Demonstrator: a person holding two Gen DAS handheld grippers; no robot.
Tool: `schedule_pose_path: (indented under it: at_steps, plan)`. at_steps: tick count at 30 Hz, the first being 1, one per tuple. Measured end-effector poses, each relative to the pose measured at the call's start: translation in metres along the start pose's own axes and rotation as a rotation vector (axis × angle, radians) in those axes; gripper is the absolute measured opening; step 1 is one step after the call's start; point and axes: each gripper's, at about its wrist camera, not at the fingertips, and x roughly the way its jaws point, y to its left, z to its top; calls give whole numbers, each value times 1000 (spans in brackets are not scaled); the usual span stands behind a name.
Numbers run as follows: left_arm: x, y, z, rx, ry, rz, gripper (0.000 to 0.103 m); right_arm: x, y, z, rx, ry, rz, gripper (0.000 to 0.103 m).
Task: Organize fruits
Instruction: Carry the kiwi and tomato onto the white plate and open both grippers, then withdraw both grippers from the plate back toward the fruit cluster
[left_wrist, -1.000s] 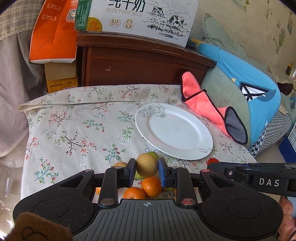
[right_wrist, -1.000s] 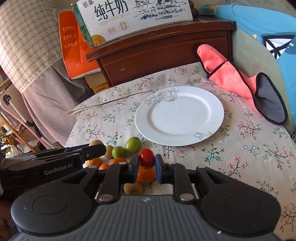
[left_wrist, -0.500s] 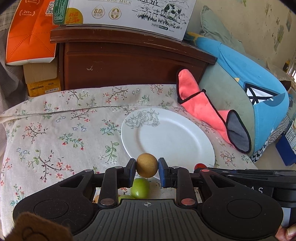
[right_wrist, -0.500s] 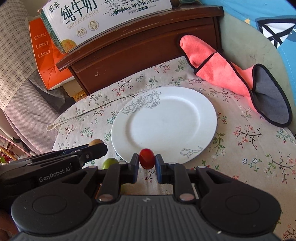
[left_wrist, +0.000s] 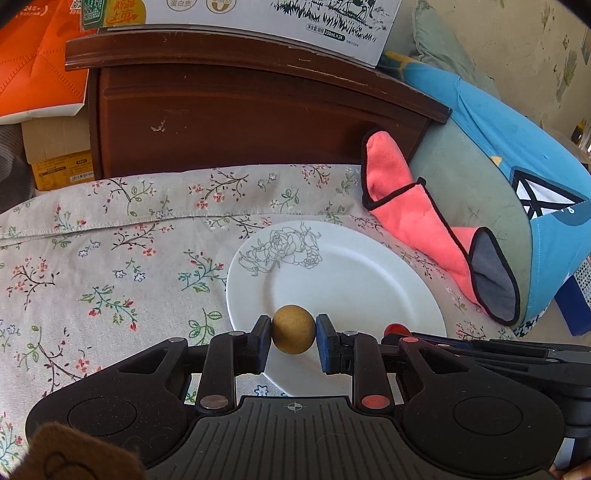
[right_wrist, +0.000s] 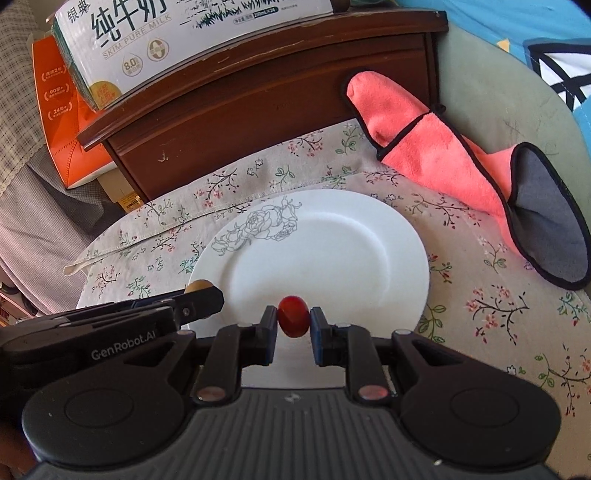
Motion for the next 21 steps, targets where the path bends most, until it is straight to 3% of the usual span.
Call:
schedule_pose_path:
  at_steps: [12, 16, 19, 21]
  plan:
    - [7, -4, 3, -3, -5, 0, 27, 16, -14, 7, 69, 9, -12, 24]
    - [-2, -6, 7, -7, -32, 16, 41, 10, -13, 10, 82, 0, 0, 25]
    - [-11, -5, 11, -19, -43, 39, 60, 5, -12, 12, 73, -15, 3, 25]
    - [-16, -4, 13, -19, -44, 49, 63, 2, -11, 14, 72, -22, 7, 29]
